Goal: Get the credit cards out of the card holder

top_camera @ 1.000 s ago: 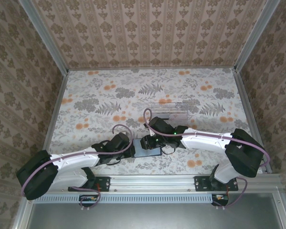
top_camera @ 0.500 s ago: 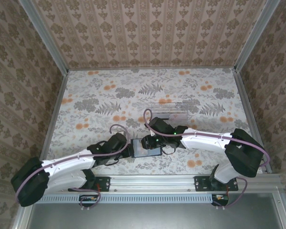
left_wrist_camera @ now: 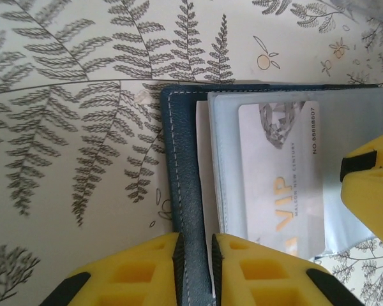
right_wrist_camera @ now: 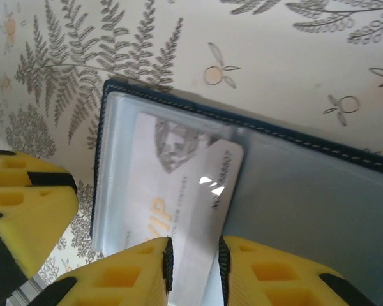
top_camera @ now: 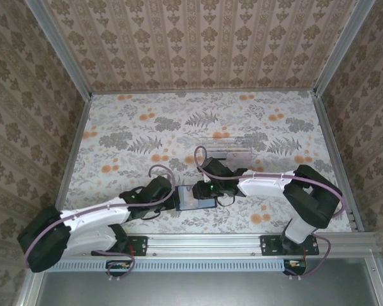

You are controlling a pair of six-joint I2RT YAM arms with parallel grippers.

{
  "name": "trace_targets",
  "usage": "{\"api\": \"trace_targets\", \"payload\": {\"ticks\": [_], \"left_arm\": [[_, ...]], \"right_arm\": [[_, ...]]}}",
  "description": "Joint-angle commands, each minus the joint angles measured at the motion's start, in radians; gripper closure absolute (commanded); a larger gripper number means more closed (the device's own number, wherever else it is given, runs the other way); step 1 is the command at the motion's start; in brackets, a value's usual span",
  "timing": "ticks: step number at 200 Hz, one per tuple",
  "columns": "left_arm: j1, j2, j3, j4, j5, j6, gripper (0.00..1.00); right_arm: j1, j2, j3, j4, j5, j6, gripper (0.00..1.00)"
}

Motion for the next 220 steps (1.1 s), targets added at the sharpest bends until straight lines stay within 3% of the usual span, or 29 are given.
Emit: {"api": "trace_targets", "payload": {"ticks": [1,155,181,220], "left_arm": [[0.002,0.061,0.054,0.064,0.031,0.036,0.80],[-0.019,0.155,0.061,0.035,0.025,0.013,0.85],[-0.021,0.153,0.058,0.035,0.024,0.010,0.85],[-0.021,0.144,0.054,0.023,0.015,0.005,0.86]], "right_arm": [[-0.015,0.025,-0.017,0.062,-0.060,0.042,0.70],[-0.045,0.066,-0.056,0.165,-0.145,0.113,0.77],[-0.045,0.064,-0.062,0.168,-0.148,0.116,0.82],[-0.054,0.064,-0.080,0.173,-0.150,0.121,1.00]]}}
